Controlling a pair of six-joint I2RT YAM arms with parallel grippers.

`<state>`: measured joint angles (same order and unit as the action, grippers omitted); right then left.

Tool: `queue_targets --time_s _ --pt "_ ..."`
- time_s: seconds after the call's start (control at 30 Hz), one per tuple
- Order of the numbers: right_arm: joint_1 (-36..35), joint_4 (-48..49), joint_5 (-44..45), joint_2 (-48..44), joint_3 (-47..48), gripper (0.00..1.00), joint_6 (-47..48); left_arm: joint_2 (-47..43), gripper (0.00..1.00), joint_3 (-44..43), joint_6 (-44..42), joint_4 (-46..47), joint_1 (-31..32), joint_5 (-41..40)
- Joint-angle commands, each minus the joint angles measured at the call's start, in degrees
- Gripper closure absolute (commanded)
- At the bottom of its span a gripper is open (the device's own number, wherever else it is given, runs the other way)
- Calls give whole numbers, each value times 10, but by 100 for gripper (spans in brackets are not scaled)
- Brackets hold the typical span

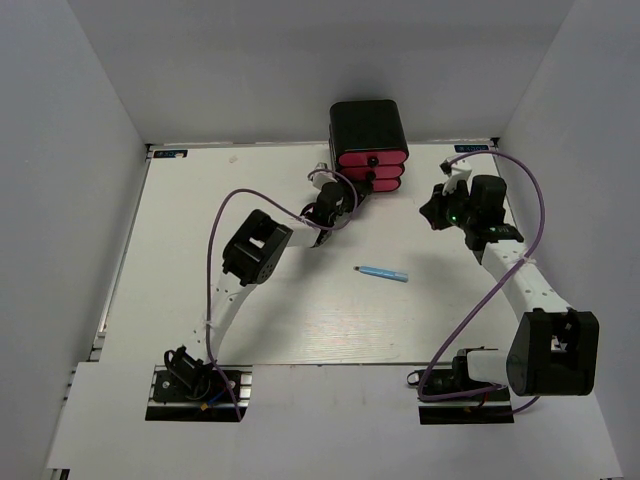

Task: Sort the stationery into containers
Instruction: Open the drawer at the center of the board.

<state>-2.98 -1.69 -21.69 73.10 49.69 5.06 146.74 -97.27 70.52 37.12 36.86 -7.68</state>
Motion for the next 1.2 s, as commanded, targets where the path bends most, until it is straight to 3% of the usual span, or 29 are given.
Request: queue_targets --time_s 0.0,0.13,0.23,0.27,0.37,0.5,0.53,0.6,0.67,0.73,0.87,1.0,1.1,1.17 --pt "7 27 -18 -13 -8 100 -7 -3 58 -11 -2 -35 -5 1" --pt "11 29 -24 -11 -12 100 -7 -20 73 40 -2 -8 -5 13" --pt "14 24 -44 -6 -14 97 11 -55 75 109 -2 29 -5 25" --pt "13 21 -57 2 -13 80 16 -75 76 126 -2 39 -5 35" --pt "13 18 -91 16 -12 57 50 -107 78 196 -2 75 1 47" --pt "13 -22 -163 34 -8 39 107 -142 78 255 -2 95 1 60" --pt "11 -31 -175 40 -7 35 116 -150 76 255 -7 95 1 60" --pt "11 -40 -211 43 -14 26 158 -155 55 261 -7 85 1 65" --pt "8 -52 -226 43 -17 25 207 -160 36 261 -7 77 1 71" --pt "6 -70 -250 42 -27 27 236 -167 28 266 -7 71 1 84" --pt "-12 -100 -272 34 -58 40 372 -198 22 298 -13 71 1 100" --pt "-66 -144 -215 56 -71 51 454 -246 22 343 -41 60 1 127" --pt "-102 -145 -166 83 -71 51 464 -304 21 393 -77 38 1 139" --pt "-126 -126 -143 87 -78 43 456 -339 21 431 -99 23 -4 148"
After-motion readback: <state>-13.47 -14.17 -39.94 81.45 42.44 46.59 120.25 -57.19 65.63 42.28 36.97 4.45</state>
